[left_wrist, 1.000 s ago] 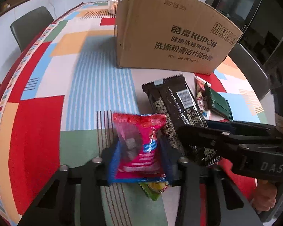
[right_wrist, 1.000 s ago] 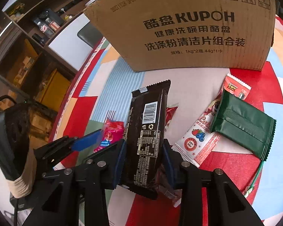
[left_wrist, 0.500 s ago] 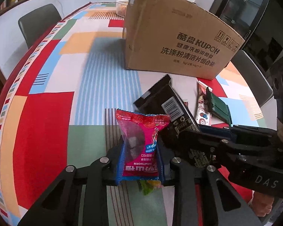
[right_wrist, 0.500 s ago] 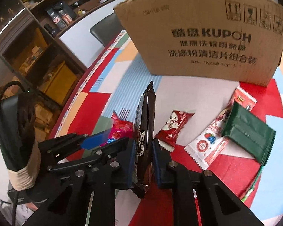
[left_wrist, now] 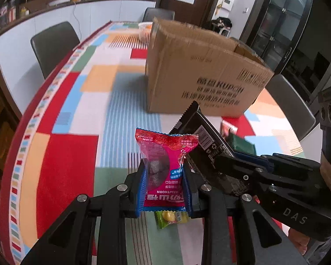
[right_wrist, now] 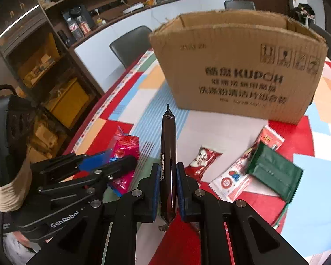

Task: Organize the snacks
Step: 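Carry the pink pack and chocolate bar into the box and release both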

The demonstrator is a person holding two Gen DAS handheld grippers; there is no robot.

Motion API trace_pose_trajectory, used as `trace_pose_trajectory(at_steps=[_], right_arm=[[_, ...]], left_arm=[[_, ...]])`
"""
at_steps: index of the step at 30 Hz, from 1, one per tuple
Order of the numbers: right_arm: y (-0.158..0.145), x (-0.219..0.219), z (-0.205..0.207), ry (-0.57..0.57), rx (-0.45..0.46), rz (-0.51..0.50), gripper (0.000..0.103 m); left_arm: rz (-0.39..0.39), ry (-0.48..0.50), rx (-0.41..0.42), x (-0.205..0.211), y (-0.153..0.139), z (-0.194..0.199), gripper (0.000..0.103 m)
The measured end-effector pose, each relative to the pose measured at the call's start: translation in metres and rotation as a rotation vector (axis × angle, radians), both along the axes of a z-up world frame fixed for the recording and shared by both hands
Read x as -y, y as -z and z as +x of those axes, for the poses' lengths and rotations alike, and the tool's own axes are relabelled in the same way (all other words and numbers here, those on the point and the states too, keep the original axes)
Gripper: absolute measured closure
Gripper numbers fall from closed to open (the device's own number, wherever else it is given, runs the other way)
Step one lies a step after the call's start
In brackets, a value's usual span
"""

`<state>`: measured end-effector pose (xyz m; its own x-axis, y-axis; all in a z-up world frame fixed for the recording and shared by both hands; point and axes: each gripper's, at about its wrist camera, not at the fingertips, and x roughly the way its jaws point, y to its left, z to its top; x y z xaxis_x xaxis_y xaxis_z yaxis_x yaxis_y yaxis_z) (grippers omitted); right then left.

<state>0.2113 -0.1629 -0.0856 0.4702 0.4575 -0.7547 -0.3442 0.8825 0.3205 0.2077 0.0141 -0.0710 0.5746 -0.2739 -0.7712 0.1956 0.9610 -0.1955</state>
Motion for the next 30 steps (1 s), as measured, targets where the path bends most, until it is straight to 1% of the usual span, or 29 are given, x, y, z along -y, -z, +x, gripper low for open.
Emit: trace_pose_trajectory(at_steps=[6,18,24,30], right_arm=[[-0.027,0.014,-0.007,0.033,0.081,0.012,0.088],[-0.088,0.047,-0.011,0.133,0.265,0.041,0.088],[-0.119,0.064,-0.007,0.188,0.346,0.060,0.088],[-0.142,0.077,0.004,0.233,0.410,0.066,0.088]], left_arm=[[-0.008,0.020,0.068,0.010,-0.026,0.000,0.075],[-0.019,0.067,0.241,0.034,-0.087,0.009,0.075],[-0.023,0.085,0.296,0.045,-0.109,0.019,0.075],[-0.012,0.091,0.348,0.055,-0.129,0.035,0.075]])
